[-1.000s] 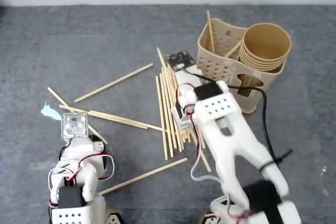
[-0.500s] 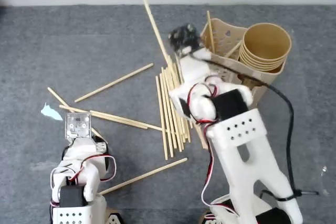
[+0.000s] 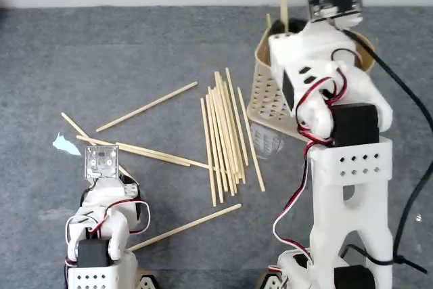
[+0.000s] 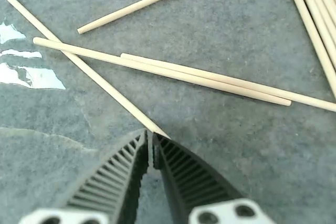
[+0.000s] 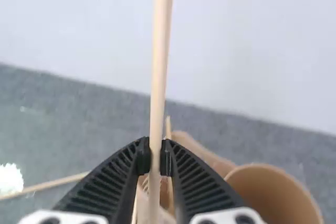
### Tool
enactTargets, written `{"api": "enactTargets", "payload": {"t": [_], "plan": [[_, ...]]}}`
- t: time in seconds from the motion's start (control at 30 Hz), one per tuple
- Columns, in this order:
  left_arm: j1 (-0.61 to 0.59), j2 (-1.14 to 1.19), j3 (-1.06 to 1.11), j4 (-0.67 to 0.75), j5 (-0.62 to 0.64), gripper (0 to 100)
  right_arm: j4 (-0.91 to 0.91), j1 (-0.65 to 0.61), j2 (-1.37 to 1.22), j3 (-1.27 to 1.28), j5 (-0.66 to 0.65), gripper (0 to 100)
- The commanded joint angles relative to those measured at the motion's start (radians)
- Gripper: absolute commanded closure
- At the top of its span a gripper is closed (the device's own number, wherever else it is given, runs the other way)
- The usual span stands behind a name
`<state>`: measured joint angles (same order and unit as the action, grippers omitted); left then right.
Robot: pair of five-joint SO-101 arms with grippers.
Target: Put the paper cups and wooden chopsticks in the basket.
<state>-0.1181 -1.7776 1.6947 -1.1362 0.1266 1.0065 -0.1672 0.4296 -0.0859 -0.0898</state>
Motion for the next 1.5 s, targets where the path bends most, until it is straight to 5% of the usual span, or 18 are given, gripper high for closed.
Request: {"api": "enactTargets", "payload": {"t": [0.0, 0.37, 0.67, 0.8, 0.97, 1.17, 1.47], "plan": [[0.005, 0.003, -0.008, 0.021, -0.009, 98, -0.124, 0.042, -0.010, -0.058, -0.003, 99.0], [0.005, 0.003, -0.008, 0.021, -0.009, 98, -0.694, 0.051, -0.047, 0.302, -0.011, 99.0], [0.005, 0.003, -0.008, 0.021, -0.009, 98, -0.952, 0.097, -0.039, 0.623, -0.011, 99.0], [0.005, 0.003, -0.008, 0.021, -0.009, 98, -0.952, 0.102, -0.039, 0.683, -0.011, 95.9], [0.005, 0.003, -0.008, 0.021, -0.009, 98, -0.872, 0.097, -0.002, 0.690, -0.011, 78.9], [0.005, 0.003, -0.008, 0.021, -0.009, 98, -0.768, 0.079, 0.180, 0.689, -0.011, 78.3], [0.005, 0.003, -0.008, 0.021, -0.009, 98, -0.243, -0.058, 0.374, 0.588, -0.008, 78.3]]}}
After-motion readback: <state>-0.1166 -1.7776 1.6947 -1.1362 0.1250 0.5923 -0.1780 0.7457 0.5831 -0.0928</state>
